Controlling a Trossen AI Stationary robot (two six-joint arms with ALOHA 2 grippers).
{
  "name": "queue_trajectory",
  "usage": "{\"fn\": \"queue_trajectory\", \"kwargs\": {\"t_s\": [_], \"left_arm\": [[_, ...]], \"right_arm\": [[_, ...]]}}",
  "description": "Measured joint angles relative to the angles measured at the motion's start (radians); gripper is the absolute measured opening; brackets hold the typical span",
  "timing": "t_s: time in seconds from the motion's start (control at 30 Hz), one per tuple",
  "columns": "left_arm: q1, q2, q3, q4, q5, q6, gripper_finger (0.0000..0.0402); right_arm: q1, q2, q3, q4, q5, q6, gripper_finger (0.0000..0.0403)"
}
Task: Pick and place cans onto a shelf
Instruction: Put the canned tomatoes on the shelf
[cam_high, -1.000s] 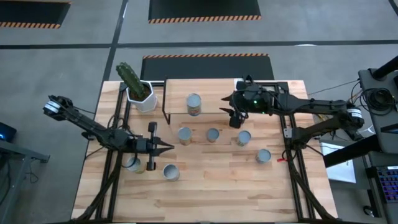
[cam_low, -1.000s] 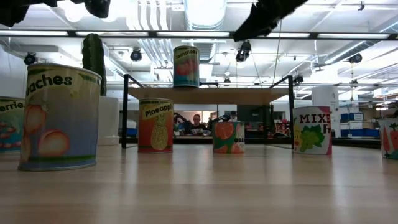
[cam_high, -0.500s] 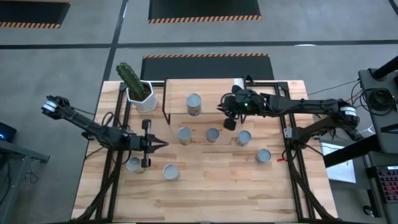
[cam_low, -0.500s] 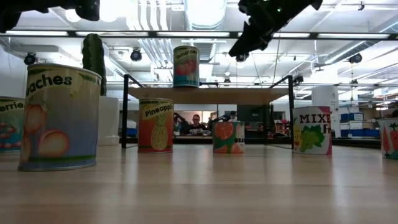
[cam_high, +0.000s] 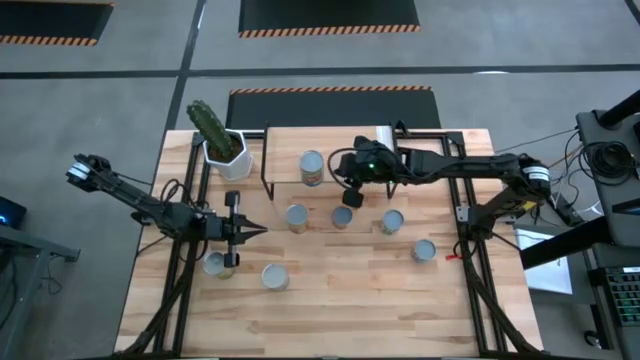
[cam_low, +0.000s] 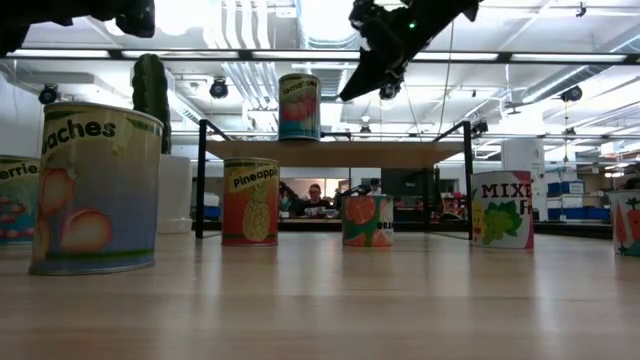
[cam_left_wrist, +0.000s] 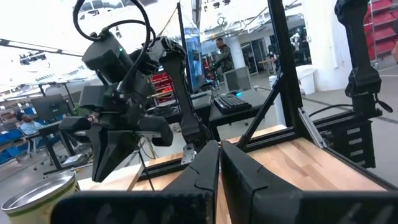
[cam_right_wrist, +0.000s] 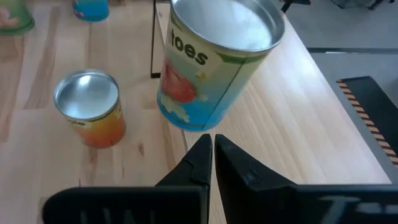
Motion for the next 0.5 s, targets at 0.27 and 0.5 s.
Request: {"fn": "queue_trajectory", "kwargs": {"t_s": [0.27, 0.5], "left_arm": [[0.0, -0.024, 0.0, 0.0, -0.088, 0.075, 0.0], [0.0, -0.06, 0.0, -0.01, -0.177, 0.077, 0.0]], "right_arm": [[0.0, 0.068, 0.074, 0.003, -0.001, -0.022, 0.0009], [0.0, 0.134, 0.117, 0.002, -0.01, -0.041, 0.0009]]}}
